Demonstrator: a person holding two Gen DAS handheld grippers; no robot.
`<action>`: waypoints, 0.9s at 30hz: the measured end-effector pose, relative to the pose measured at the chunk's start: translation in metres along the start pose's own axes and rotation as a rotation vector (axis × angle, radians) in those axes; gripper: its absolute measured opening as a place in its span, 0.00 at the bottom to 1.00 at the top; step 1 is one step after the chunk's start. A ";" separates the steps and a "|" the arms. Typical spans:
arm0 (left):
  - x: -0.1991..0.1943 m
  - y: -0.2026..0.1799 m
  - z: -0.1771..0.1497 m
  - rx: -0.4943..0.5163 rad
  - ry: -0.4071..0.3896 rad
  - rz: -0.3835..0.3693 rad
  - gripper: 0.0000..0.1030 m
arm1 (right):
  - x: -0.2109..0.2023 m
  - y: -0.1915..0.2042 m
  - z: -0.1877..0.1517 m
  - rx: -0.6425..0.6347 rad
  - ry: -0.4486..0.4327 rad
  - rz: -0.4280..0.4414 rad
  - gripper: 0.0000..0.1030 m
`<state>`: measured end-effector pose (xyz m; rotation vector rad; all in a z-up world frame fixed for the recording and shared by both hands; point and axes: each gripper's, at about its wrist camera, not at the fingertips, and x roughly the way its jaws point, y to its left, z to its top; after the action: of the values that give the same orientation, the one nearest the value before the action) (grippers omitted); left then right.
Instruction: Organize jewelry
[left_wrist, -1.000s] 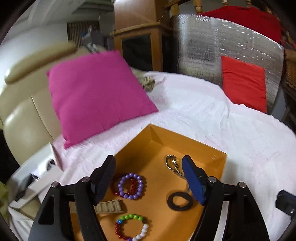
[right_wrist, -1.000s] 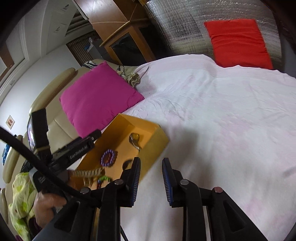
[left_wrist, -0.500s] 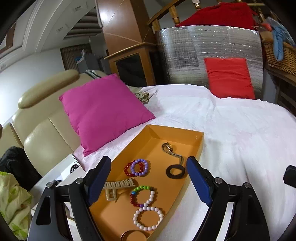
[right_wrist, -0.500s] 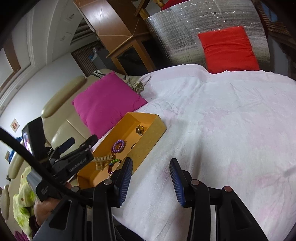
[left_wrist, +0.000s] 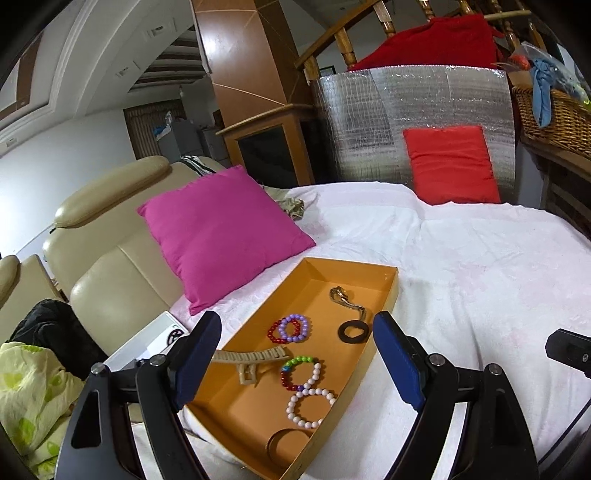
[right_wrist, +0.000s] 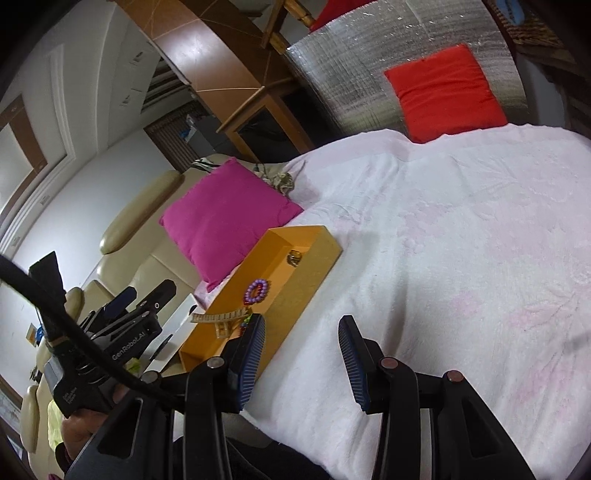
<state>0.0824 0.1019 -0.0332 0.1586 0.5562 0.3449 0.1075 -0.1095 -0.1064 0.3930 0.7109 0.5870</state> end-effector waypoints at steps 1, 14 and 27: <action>-0.005 0.003 0.000 -0.002 -0.002 0.001 0.82 | -0.004 0.004 -0.001 -0.006 -0.004 0.005 0.43; -0.064 0.055 -0.009 -0.106 -0.048 0.039 0.90 | -0.024 0.080 -0.015 -0.139 -0.020 0.079 0.43; -0.106 0.090 -0.021 -0.101 -0.113 0.150 0.93 | -0.037 0.131 -0.029 -0.231 -0.038 0.079 0.45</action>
<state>-0.0382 0.1485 0.0221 0.1216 0.4153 0.5061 0.0165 -0.0272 -0.0403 0.2175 0.5858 0.7264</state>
